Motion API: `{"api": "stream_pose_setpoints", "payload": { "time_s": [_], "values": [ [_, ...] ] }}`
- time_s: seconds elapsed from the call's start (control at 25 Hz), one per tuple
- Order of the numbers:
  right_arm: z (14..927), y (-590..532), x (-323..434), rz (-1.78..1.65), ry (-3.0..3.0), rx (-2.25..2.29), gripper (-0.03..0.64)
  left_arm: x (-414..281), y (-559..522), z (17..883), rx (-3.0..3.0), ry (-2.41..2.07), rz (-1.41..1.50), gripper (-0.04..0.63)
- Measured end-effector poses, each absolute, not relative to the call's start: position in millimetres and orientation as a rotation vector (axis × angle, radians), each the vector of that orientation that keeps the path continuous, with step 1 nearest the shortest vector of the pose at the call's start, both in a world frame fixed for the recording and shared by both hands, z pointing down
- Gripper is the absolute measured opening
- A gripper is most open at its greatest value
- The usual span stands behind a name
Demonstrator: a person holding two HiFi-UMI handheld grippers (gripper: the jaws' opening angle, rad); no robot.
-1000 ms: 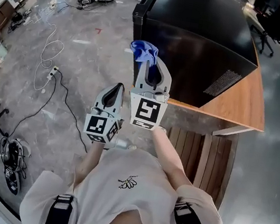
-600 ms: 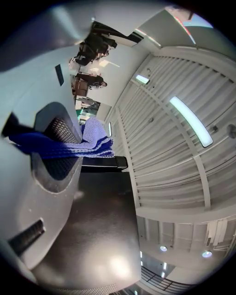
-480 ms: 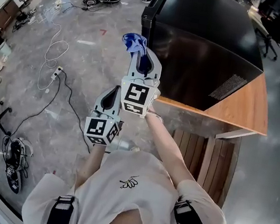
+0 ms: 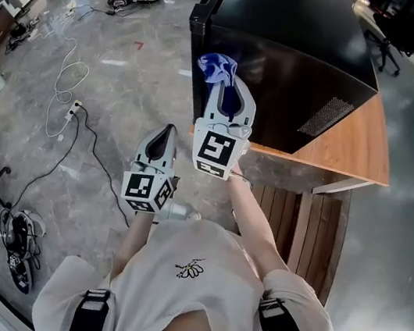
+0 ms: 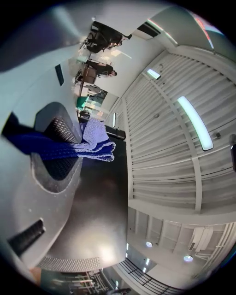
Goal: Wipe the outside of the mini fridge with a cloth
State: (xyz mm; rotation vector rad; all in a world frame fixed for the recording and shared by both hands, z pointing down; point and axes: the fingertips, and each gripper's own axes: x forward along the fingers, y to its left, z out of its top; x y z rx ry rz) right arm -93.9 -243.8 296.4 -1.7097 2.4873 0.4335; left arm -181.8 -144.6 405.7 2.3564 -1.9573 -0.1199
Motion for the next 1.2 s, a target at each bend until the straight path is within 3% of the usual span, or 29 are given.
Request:
{"api": "stream_pose_setpoints", "payload": {
  "time_s": [1.2],
  "values": [
    [300, -252, 168, 0.35, 2.007, -2.289, 0.061, -155, -144, 397, 2.406, -1.889, -0.168, 0.005]
  ]
}}
